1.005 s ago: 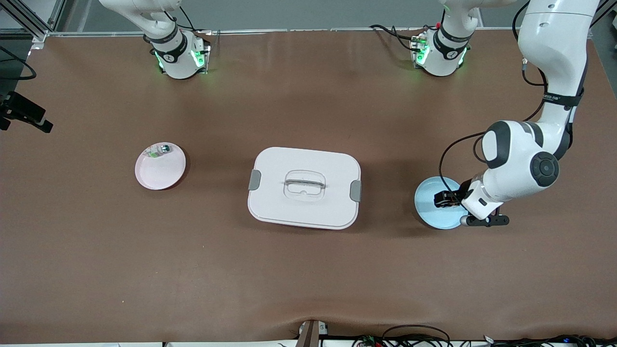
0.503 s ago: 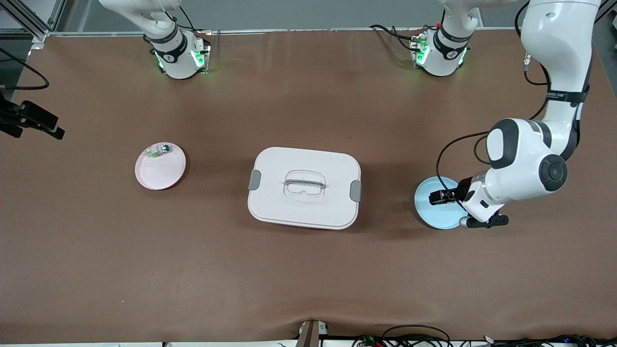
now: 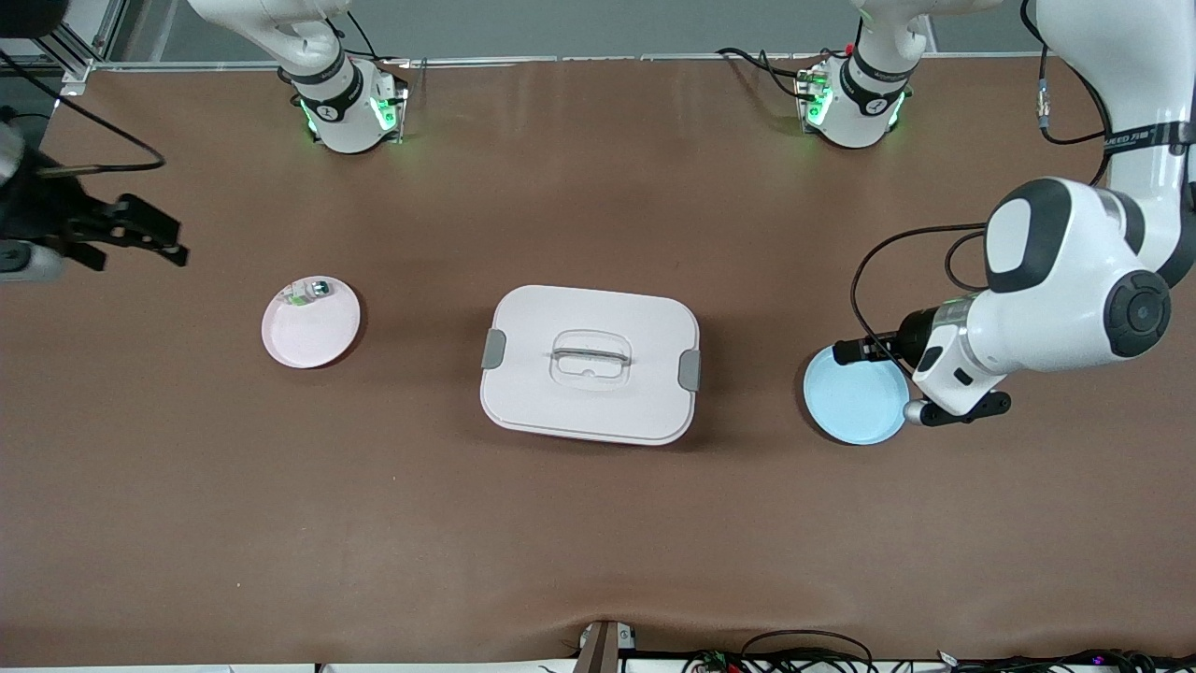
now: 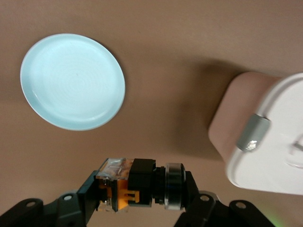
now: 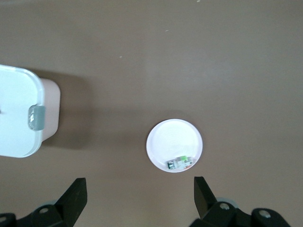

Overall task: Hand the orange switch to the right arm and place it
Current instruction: 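Lift the orange switch with the left gripper off the dish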

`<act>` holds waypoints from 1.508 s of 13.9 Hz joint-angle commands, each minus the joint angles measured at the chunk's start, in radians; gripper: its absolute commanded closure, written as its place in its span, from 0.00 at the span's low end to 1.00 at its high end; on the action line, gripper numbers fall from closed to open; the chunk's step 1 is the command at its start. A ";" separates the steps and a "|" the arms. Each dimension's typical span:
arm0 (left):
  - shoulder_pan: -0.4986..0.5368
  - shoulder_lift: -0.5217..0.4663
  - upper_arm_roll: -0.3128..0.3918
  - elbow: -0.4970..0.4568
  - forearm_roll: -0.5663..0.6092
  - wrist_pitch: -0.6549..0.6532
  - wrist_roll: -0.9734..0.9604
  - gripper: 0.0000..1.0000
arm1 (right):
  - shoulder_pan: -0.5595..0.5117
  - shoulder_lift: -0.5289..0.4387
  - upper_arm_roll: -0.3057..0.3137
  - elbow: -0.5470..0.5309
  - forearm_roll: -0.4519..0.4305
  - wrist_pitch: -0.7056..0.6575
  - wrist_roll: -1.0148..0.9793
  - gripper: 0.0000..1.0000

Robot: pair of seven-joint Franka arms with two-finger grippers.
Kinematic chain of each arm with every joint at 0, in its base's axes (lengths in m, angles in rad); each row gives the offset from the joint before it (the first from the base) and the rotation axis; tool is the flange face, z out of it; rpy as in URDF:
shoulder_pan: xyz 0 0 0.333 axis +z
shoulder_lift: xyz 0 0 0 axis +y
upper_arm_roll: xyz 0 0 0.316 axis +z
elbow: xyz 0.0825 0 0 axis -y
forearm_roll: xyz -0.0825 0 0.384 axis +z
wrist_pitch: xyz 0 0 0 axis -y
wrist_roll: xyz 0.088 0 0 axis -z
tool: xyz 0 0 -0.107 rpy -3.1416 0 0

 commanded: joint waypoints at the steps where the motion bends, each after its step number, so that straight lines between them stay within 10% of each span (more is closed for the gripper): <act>1: 0.001 -0.019 -0.018 0.053 -0.086 -0.079 -0.123 1.00 | 0.080 0.011 -0.004 0.010 0.005 0.003 0.102 0.00; 10: 0.001 -0.065 -0.153 0.065 -0.212 -0.119 -0.609 1.00 | 0.231 0.028 -0.004 -0.099 0.224 0.176 0.307 0.00; 21: -0.165 0.070 -0.171 0.140 -0.338 0.162 -1.073 1.00 | 0.408 -0.199 -0.003 -0.591 0.650 0.809 0.331 0.00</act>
